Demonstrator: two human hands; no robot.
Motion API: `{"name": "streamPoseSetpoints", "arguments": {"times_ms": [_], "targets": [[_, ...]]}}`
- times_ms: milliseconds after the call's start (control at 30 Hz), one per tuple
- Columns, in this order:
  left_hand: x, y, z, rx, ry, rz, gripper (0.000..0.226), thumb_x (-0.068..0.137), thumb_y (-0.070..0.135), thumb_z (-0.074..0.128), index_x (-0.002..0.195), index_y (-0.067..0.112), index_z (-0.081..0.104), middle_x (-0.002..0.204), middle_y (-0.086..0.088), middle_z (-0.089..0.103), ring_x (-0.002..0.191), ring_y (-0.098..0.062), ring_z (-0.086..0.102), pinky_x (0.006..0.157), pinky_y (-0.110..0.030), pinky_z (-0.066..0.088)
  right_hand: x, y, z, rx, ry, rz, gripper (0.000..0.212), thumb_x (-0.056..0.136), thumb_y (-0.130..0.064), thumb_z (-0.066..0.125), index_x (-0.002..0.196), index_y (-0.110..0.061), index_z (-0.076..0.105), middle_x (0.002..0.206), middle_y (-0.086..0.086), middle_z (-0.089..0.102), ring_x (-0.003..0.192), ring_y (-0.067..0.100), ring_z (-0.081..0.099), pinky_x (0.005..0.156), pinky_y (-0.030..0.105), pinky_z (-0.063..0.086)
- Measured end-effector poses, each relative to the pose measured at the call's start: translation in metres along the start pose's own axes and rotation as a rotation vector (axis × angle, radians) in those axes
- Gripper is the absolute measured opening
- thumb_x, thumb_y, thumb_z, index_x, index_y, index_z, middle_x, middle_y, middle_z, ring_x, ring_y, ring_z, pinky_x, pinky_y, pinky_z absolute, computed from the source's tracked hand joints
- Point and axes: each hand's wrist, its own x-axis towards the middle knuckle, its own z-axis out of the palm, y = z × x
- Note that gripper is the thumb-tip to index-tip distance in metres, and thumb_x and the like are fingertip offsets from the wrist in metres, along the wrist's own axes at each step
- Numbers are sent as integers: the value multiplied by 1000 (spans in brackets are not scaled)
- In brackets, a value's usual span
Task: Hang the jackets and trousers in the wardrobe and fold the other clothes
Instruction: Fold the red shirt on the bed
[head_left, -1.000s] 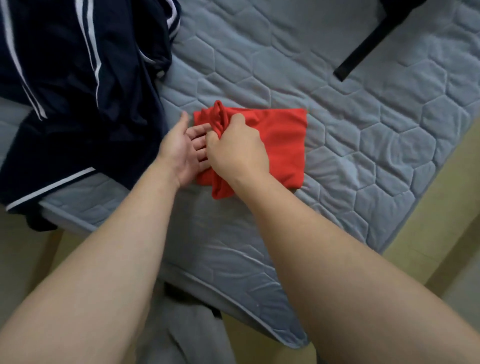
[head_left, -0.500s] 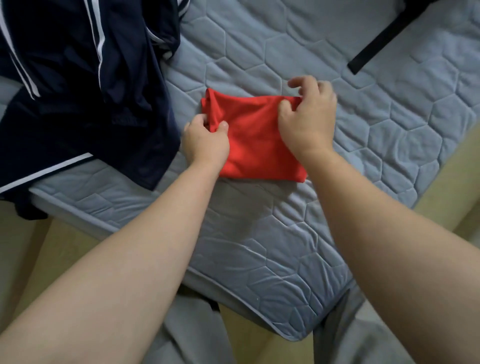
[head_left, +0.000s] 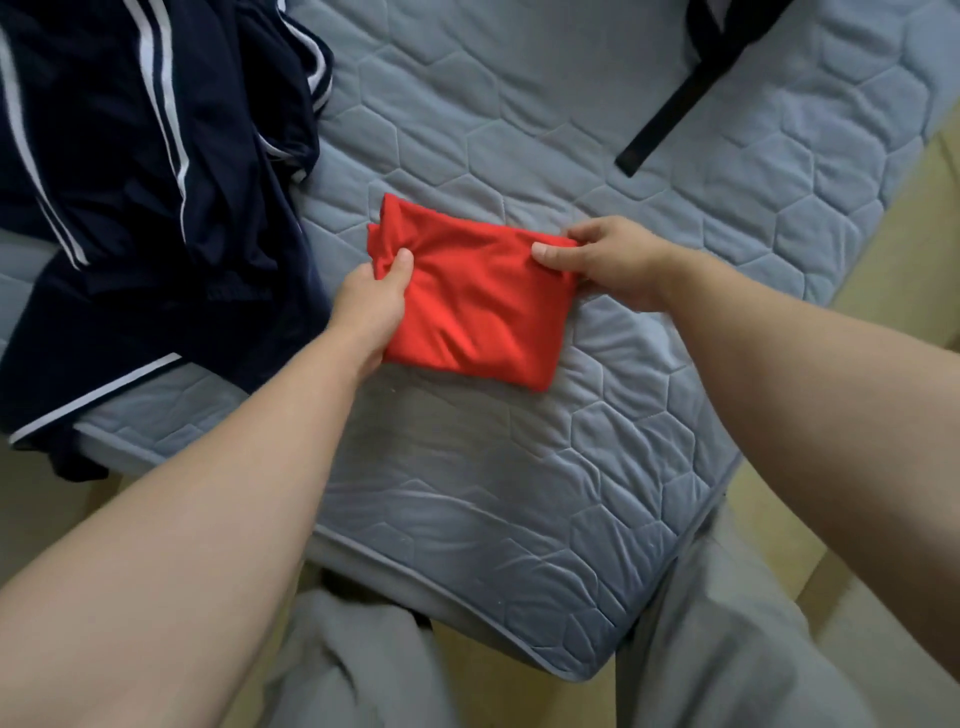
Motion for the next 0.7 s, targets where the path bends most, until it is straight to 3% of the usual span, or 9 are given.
{"name": "streamPoseSetpoints", "arguments": {"times_ms": [67,167,267,367,433,533,567,633,700], "targets": [[-16,24,-21,54,-31,103,49,99,53,51,112,10,70,116,-12,71,107,-26,66,97,-39,52,-24,-4,-3,19,4,-28,52,78,-51,81,99,-3,75,77,4,67,70,17,61,71,34,54],[-51,77,-63,23,-134,183,42,99,51,55,95,13,71,95,-9,70,86,-22,64,81,-36,50,-77,-26,-5,20,22,-73,72,70,-74,73,87,-4,75,73,9,58,68,24,52,68,37,46],[-112,144,-115,-11,-219,224,37,97,49,60,87,15,70,77,0,65,66,-13,59,62,-27,47,-146,-66,-9,85,111,-171,70,75,-84,59,67,-14,59,60,9,48,55,22,48,59,31,44],[-182,200,-163,-52,-234,304,37,98,46,61,79,16,69,66,5,65,51,-7,56,48,-19,45,-211,-115,-14,349,203,-226,63,80,-76,62,75,-13,54,67,11,37,58,24,36,60,32,38],[-224,231,-187,-49,-191,354,37,98,48,60,83,15,68,73,-1,63,54,-10,55,50,-23,43,-246,-148,-14,513,283,-233,52,88,-66,62,75,-17,50,68,8,31,59,21,31,60,33,34],[-286,269,-218,21,-33,458,44,96,55,59,82,13,68,73,3,64,59,-11,56,53,-25,43,-301,-194,5,772,280,-148,44,97,-60,53,91,-17,62,75,12,51,64,23,49,71,39,49],[-304,279,-227,52,21,495,47,93,58,58,83,13,67,75,3,66,65,-15,59,58,-28,45,-318,-204,14,885,245,-108,45,98,-61,50,96,-17,63,76,9,57,65,21,54,73,38,52],[-336,299,-237,123,116,570,53,91,65,54,89,13,65,86,-3,69,81,-26,63,69,-36,45,-348,-218,32,1066,186,-35,51,98,-64,44,94,-17,61,67,2,60,55,14,56,60,27,54],[-364,315,-242,203,174,661,55,94,65,50,99,12,64,98,-10,71,94,-32,65,79,-40,49,-371,-224,51,1144,131,21,66,96,-71,37,102,-12,67,82,7,73,68,19,69,66,34,59]]}}
